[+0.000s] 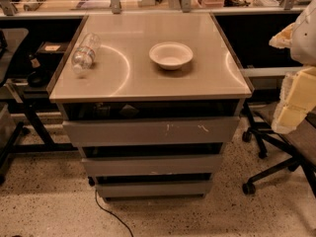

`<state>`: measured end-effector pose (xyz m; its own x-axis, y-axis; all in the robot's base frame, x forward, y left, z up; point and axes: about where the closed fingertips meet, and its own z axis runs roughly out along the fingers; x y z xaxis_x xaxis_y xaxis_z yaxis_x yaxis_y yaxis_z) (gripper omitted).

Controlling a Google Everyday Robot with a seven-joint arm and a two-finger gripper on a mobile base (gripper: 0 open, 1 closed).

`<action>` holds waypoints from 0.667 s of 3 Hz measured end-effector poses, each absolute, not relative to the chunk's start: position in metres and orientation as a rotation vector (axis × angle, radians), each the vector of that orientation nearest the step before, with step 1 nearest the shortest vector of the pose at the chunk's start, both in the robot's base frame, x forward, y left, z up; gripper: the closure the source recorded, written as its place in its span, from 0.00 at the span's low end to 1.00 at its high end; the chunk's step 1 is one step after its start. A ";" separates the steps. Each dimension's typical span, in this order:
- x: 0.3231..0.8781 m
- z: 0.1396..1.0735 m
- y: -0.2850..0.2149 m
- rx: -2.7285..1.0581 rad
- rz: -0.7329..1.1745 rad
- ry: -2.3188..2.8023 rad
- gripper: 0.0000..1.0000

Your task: Open bottom drawer

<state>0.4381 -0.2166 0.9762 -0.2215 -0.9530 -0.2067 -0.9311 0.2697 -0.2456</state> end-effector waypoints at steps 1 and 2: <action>0.437 0.972 -0.214 -1.718 -0.100 2.219 0.00; 0.432 0.938 -0.198 -1.715 -0.061 2.209 0.00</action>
Offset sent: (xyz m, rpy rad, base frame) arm -0.0211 0.0438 -0.1590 0.0490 0.1308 0.0265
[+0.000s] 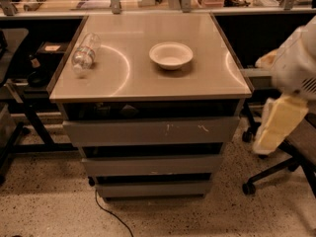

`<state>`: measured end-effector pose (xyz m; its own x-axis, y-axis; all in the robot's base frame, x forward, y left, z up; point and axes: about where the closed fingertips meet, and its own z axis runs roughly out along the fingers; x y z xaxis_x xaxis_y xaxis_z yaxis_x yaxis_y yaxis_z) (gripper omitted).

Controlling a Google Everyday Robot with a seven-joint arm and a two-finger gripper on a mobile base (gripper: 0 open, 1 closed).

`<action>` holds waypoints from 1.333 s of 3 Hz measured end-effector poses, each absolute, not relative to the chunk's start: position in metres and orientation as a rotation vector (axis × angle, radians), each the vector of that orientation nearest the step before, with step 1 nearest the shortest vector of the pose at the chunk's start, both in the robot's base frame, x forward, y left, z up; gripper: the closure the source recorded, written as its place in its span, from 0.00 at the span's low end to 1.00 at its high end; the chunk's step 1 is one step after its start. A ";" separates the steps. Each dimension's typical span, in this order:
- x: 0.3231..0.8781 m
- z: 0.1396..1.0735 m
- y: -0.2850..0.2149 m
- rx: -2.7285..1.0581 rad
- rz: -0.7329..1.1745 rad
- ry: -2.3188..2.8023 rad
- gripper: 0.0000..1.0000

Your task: Open bottom drawer

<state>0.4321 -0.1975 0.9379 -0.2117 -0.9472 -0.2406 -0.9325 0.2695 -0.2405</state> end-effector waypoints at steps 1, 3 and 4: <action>0.429 0.864 -0.172 -1.749 0.037 2.232 0.00; 0.427 0.804 -0.151 -1.763 0.121 2.262 0.00; 0.410 0.757 -0.150 -1.754 0.201 2.338 0.00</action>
Offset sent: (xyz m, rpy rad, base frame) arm -0.0029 0.0732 -0.2099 0.0963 0.2236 0.0296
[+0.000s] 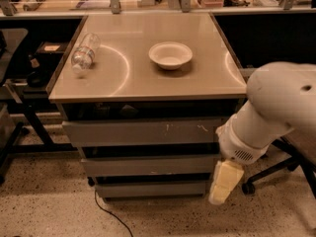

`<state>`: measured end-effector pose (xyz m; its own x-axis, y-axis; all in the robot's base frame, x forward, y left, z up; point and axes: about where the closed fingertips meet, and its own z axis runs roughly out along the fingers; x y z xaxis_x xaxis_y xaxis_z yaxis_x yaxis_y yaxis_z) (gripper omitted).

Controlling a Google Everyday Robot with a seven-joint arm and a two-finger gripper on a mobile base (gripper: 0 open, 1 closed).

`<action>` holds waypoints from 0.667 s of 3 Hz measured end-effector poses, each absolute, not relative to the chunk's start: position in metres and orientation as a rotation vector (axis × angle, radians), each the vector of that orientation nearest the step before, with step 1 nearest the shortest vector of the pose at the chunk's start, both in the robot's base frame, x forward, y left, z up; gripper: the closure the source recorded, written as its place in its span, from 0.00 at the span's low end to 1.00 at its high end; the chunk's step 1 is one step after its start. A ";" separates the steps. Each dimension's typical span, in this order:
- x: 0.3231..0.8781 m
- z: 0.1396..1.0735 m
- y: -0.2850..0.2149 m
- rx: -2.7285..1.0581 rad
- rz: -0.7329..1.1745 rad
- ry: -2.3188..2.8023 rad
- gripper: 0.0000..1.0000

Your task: Open bottom drawer

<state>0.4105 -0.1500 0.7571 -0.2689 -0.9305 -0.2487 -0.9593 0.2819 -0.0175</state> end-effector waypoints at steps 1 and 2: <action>0.393 0.686 -0.146 -1.706 0.335 2.433 0.00; 0.391 0.625 -0.140 -1.663 0.451 2.475 0.00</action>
Offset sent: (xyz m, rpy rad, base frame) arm -0.0200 0.0148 -0.1792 0.1209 0.2300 -0.1061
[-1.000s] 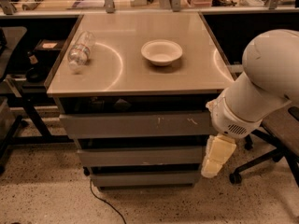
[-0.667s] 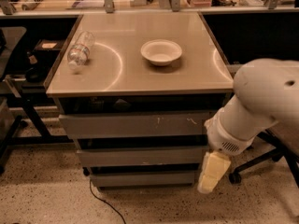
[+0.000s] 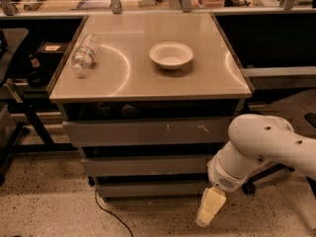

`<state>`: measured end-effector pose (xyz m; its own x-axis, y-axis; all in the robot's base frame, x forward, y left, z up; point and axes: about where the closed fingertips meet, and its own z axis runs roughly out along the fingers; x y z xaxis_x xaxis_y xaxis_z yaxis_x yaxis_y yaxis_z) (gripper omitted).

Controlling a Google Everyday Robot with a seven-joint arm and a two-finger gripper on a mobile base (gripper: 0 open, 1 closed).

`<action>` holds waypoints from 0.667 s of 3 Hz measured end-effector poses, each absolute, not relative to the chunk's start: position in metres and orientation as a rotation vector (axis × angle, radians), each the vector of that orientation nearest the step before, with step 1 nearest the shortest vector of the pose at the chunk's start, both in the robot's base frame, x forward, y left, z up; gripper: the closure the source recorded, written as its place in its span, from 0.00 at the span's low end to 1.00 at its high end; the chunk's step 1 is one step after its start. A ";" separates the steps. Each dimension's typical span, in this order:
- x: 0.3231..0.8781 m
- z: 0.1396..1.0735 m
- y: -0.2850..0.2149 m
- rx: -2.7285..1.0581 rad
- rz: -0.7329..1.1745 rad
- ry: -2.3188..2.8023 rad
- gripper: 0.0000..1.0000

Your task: Open bottom drawer

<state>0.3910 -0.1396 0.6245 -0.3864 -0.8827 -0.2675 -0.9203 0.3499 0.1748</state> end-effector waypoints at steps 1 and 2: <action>0.391 0.624 -0.140 -1.663 0.451 2.475 0.00; 0.384 0.596 -0.139 -1.633 0.508 2.516 0.00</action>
Offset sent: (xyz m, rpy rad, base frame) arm -0.0165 0.0001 -0.0724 0.0374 0.1164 -0.0653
